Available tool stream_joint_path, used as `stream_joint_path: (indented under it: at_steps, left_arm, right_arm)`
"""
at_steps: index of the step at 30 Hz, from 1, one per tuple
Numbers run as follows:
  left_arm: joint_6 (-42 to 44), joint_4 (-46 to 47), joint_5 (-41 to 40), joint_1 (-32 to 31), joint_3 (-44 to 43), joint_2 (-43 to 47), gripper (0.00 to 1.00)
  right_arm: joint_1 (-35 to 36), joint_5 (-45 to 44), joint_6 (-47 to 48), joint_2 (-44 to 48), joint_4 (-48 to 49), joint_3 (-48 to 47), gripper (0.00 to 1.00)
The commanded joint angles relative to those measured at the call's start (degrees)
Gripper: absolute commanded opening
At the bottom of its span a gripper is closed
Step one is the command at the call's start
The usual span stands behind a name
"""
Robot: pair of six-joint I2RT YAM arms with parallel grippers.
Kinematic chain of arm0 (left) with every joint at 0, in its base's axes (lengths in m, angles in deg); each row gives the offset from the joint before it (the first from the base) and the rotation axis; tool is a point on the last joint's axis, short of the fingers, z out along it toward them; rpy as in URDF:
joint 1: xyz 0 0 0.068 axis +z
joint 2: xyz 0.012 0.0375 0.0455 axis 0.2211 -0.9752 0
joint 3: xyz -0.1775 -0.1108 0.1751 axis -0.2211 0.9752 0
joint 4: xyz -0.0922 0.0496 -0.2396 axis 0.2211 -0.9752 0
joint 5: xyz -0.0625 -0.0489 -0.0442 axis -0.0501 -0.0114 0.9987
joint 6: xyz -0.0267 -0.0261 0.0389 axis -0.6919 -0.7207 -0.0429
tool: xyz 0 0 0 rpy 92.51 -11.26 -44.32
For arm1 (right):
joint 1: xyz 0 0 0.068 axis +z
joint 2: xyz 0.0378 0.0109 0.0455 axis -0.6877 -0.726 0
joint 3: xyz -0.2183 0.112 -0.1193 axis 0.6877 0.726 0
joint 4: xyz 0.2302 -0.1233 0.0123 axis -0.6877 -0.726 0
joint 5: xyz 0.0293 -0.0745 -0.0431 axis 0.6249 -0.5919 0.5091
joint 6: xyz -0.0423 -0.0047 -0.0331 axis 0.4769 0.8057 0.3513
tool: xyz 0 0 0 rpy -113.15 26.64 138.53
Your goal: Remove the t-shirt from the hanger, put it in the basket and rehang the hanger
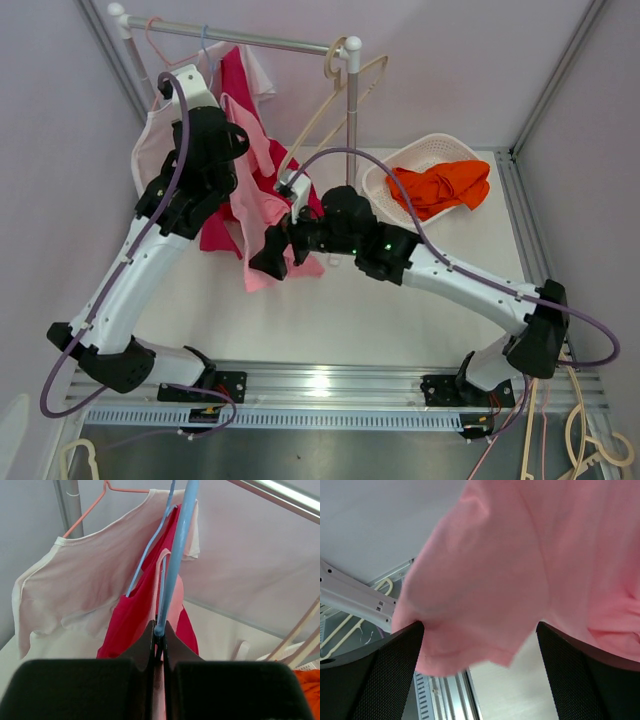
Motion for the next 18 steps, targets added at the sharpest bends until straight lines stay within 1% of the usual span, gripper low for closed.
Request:
stream_joint_path:
  at_steps: [1, 3, 4, 5, 6, 7, 8, 10, 11, 13, 14, 15, 17, 18]
  left_arm:
    - [-0.65, 1.56, -2.95, -0.88, -2.57, 1.44, 0.01]
    - [-1.0, 2.7, -3.04, -1.5, -1.26, 2.06, 0.01]
    - [-0.48, 3.66, -2.34, -1.59, 0.06, 2.32, 0.01]
    - [0.31, 4.89, -2.16, -1.59, 0.76, 2.5, 0.01]
    - [0.92, 6.56, -2.16, -1.59, 0.86, 2.24, 0.01]
    - [3.02, 7.44, -3.03, -1.59, 0.34, 1.72, 0.01]
    - [4.17, 8.32, -3.47, -1.5, -0.1, 0.49, 0.01]
    - [7.42, 11.48, -3.91, -1.33, -1.07, -0.92, 0.01]
    - [8.22, 12.63, -3.65, -0.72, -1.68, -2.49, 0.01]
    - [8.49, 13.43, -2.34, 0.16, -3.43, -4.52, 0.01]
    - [8.31, 13.25, -2.07, 0.86, -4.93, -5.66, 0.01]
    - [8.22, 13.25, -1.81, 1.22, -5.55, -7.5, 0.01]
    - [7.44, 12.9, -0.41, 2.01, -7.66, -8.92, 0.01]
    - [6.91, 12.73, 0.12, 2.27, -8.88, -10.06, 0.01]
  right_arm:
    - [2.56, 0.21, -0.51, -3.3, 6.82, -4.11, 0.99]
    - [2.56, -0.4, -0.87, -5.15, 10.6, -4.99, 0.99]
    - [2.56, -0.58, -0.95, -7.25, 11.14, -6.47, 0.92]
    - [2.56, -0.58, -0.96, -8.4, 9.41, -8.05, 0.51]
    - [2.65, -0.32, -1.13, -9.55, 7.04, -9.72, 0.31]
    - [2.74, 0.64, -1.04, -10.52, 5.54, -11.56, 0.0]
    - [3.61, 0.12, -0.96, -10.18, 3.78, -11.23, 0.0]
    - [4.84, -1.98, -1.39, -8.17, 4.37, -8.52, 0.0]
    - [6.15, -2.34, -1.83, -5.37, 4.64, -5.03, 0.0]
    - [8.61, -5.22, -2.19, -2.46, 3.95, -1.93, 0.0]
    - [10.37, -6.72, -2.19, 0.78, 3.68, 1.22, 0.0]
    - [13.95, -8.13, -2.27, 2.46, 3.68, 2.9, 0.0]
    - [18.01, -12.7, -3.67, 5.37, 3.77, 8.16, 0.0]
    - [21.34, -13.93, -4.81, 7.47, 3.76, 9.93, 0.0]
